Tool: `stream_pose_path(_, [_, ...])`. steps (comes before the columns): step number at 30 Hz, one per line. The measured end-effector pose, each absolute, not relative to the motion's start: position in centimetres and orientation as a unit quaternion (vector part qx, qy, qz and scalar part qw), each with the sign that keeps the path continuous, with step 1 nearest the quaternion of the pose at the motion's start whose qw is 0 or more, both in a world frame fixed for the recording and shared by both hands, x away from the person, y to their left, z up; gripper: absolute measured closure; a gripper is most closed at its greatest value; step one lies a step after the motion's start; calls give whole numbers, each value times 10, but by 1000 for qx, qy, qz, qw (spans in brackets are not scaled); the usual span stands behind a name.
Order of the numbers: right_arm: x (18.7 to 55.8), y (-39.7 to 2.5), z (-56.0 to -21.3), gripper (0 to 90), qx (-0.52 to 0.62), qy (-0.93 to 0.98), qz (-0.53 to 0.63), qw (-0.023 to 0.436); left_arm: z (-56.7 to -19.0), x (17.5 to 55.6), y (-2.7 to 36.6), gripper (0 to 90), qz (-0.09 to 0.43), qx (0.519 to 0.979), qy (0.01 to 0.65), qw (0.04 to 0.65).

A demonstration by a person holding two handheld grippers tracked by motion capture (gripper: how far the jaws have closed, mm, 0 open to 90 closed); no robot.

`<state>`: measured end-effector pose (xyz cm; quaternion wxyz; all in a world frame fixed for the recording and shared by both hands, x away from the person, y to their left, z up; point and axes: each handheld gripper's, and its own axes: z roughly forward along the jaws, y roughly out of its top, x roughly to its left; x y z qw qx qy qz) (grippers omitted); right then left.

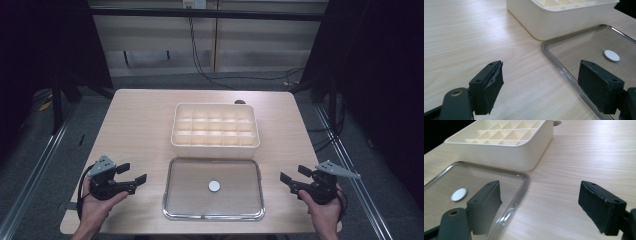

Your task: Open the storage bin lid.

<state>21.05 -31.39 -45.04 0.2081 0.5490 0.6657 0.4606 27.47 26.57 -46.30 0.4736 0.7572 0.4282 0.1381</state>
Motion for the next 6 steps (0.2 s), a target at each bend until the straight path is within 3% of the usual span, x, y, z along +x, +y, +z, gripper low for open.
stream_pose_path(6, [213,-313,-456,161,545,676,447,214,-467,275,264,204,137,759,432,468])
